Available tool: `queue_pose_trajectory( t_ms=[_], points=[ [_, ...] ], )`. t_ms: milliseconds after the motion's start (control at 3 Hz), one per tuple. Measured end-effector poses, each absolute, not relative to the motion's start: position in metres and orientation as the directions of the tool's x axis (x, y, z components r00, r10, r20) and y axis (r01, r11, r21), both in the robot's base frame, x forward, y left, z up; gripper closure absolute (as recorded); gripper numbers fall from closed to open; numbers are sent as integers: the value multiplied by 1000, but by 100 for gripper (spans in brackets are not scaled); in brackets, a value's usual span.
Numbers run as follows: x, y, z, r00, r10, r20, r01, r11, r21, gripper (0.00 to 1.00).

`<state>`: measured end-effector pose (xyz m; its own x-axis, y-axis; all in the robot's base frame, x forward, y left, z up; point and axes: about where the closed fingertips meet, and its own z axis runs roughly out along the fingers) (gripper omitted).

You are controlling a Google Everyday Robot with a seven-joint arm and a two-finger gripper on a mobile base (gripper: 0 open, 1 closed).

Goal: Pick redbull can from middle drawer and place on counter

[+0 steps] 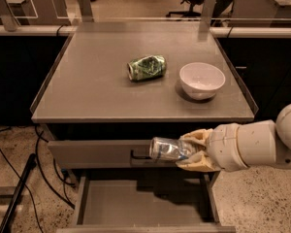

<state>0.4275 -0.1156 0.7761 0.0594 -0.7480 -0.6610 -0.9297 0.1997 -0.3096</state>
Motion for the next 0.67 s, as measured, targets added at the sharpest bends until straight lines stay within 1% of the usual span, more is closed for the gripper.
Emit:
queue_pose_trajectory(
  t_ms=[333,667],
  points=[
    [428,-116,776,59,-748,-661,-930,200,-310,100],
    [446,-107,823,69,-754,-653,-919,206,-335,100]
  ],
)
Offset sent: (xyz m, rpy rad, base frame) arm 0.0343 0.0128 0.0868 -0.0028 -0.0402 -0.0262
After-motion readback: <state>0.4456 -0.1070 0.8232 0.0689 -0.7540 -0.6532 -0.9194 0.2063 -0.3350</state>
